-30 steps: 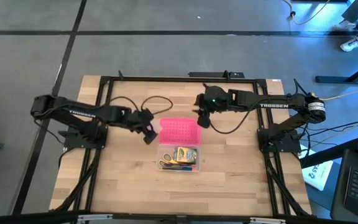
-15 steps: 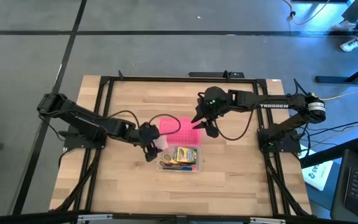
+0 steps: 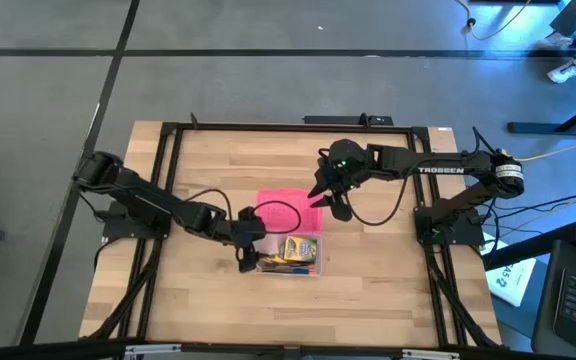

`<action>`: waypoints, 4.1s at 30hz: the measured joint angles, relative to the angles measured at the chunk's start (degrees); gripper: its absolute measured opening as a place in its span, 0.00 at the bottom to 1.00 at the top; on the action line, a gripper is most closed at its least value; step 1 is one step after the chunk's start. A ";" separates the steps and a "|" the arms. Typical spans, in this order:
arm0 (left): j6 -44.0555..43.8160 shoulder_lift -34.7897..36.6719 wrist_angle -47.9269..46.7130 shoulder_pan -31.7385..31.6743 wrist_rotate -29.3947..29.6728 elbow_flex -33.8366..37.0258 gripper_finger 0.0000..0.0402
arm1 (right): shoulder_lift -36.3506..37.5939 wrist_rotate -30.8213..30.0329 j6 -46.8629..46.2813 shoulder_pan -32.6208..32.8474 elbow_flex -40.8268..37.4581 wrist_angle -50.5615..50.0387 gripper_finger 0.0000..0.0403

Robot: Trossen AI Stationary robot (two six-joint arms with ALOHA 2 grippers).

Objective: Pack school essentials
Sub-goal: Put the pink sticky notes into the pink supply box, then close the pink supply box

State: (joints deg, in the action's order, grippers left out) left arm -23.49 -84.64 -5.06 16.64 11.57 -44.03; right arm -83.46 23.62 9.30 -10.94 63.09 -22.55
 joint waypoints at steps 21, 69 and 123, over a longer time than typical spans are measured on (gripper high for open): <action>0.00 -2.36 0.25 0.61 1.52 0.00 0.84 | 0.00 0.00 -0.13 0.00 0.02 0.48 0.36; -3.29 -4.55 1.09 -1.82 -0.57 0.02 0.99 | 0.00 -0.02 -0.18 0.00 0.02 1.97 0.36; -50.08 -4.80 -11.35 -4.20 -6.63 0.02 0.78 | 0.00 -0.04 -0.15 -0.04 0.02 0.75 0.36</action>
State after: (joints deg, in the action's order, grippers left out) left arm -73.56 -89.45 -16.41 12.45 4.94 -44.01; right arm -83.46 23.57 9.15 -10.98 63.11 -21.80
